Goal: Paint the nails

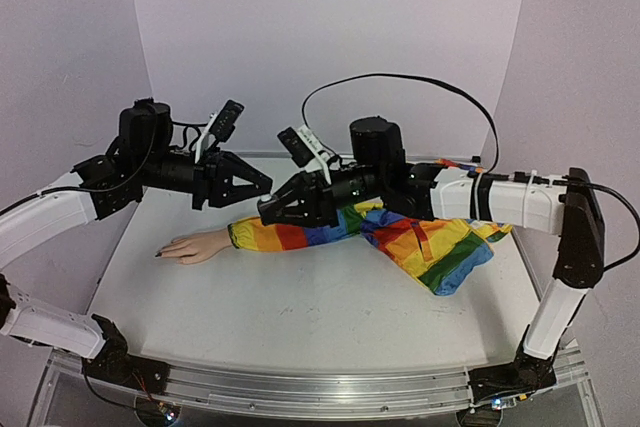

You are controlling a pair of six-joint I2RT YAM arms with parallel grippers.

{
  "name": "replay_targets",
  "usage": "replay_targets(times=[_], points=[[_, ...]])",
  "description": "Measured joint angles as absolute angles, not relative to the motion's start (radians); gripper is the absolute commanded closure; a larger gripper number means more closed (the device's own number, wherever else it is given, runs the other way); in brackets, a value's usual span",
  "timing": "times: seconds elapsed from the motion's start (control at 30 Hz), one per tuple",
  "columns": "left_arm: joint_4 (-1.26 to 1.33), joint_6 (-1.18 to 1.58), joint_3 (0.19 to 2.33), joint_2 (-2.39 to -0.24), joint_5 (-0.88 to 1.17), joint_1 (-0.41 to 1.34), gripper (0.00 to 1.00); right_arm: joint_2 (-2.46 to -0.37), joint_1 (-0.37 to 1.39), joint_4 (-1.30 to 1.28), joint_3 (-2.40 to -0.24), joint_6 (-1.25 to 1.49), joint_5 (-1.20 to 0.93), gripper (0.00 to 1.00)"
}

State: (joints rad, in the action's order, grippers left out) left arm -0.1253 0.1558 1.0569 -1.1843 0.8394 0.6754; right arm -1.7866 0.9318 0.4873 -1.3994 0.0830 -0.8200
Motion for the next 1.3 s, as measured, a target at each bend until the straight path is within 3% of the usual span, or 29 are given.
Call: replay_targets(times=[0.1, 0.23, 0.4, 0.5, 0.63, 0.77, 0.93, 1.1, 1.3], points=[[-0.111, 0.086, 1.095, -1.165, 1.032, 0.742, 1.00, -1.767, 0.949, 0.683, -1.350, 0.201, -1.119, 1.00], [-0.069, 0.034, 1.132, -1.163, 1.167, 0.811, 0.97, -1.739, 0.995, 0.824, -1.328, 0.298, -1.223, 1.00], [-0.069, 0.035, 1.110, -1.142, 1.008, 0.823, 0.42, -1.675, 0.958, 0.896, -1.216, 0.323, -1.145, 1.00], [-0.100, 0.070, 1.063, -1.091, 0.847, 0.788, 0.25, -1.625, 0.915, 0.867, -1.161, 0.274, -1.040, 1.00], [-0.127, 0.145, 1.050, -1.053, 0.691, 0.723, 0.13, -1.584, 0.898, 0.764, -1.158, 0.183, -0.805, 1.00], [-0.133, 0.238, 1.050, -1.055, 0.584, 0.698, 0.13, -1.581, 0.922, 0.694, -1.158, 0.126, -0.538, 1.00], [-0.134, 0.327, 1.061, -1.098, 0.510, 0.698, 0.20, -1.597, 0.969, 0.656, -1.159, 0.090, -0.254, 1.00], [-0.136, 0.386, 1.076, -1.160, 0.451, 0.712, 0.24, -1.647, 1.010, 0.641, -1.186, 0.065, -0.118, 1.00], [-0.142, 0.418, 1.092, -1.203, 0.411, 0.751, 0.38, -1.671, 1.038, 0.620, -1.206, 0.044, -0.062, 1.00]])
